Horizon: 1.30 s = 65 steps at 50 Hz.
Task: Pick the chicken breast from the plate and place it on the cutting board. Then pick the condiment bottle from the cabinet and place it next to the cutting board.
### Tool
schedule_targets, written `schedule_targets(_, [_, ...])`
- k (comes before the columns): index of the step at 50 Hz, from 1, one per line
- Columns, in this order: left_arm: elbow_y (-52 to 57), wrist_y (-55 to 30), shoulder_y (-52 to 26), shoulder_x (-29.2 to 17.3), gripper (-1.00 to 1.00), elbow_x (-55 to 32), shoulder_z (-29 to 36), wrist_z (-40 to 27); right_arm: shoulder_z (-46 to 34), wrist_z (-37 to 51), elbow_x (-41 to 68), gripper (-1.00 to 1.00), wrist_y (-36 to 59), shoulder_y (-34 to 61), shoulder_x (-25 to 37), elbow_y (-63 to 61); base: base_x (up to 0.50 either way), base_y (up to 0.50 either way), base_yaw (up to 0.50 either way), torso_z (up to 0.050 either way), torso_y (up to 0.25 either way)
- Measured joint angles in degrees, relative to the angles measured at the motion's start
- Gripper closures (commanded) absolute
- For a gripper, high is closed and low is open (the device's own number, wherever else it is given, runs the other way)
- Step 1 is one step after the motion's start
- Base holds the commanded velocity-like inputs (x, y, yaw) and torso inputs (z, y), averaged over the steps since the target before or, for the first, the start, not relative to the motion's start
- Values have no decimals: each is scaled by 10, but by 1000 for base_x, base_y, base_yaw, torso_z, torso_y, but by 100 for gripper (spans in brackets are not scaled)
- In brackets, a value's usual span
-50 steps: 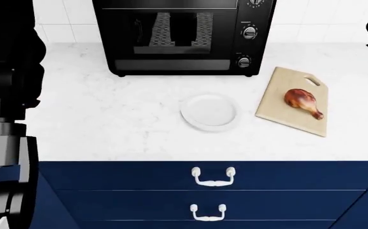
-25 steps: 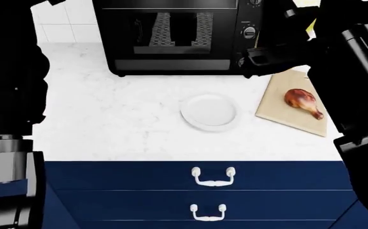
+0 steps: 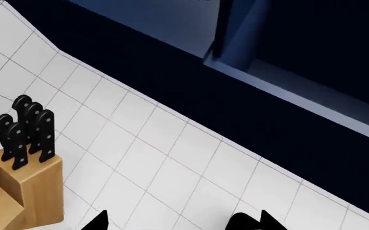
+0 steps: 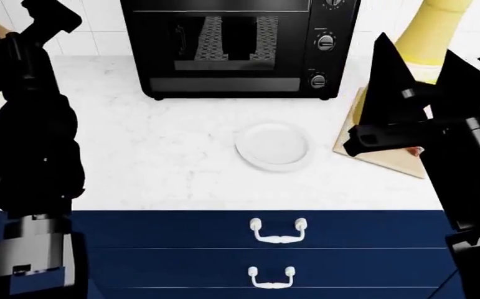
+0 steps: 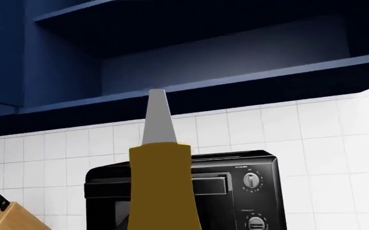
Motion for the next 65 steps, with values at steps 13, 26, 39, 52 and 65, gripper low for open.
schedule_targets(13, [-35, 66, 23, 17, -100, -9, -3, 51, 0, -22, -81, 100, -33, -74, -2, 6, 0, 0, 0, 0, 0])
schedule_targets(26, [-77, 61, 17, 16, -100, -9, 12, 78, -38, -40, -197, 100, -35, -110, -35, 53, 0, 0, 0, 0, 0])
schedule_targets(39, [-97, 55, 12, 14, -100, -4, 23, 87, -66, -42, -273, 100, -32, -127, -60, 100, 0, 0, 0, 0, 0])
schedule_targets(52, [-106, 57, 11, 13, -100, -2, 28, 88, -79, -34, -350, 100, -64, -161, -74, 140, 0, 0, 0, 0, 0])
schedule_targets(65, [-112, 60, 10, 12, -100, -3, 30, 91, -89, -39, -394, 100, -103, -189, -91, 178, 0, 0, 0, 0, 1])
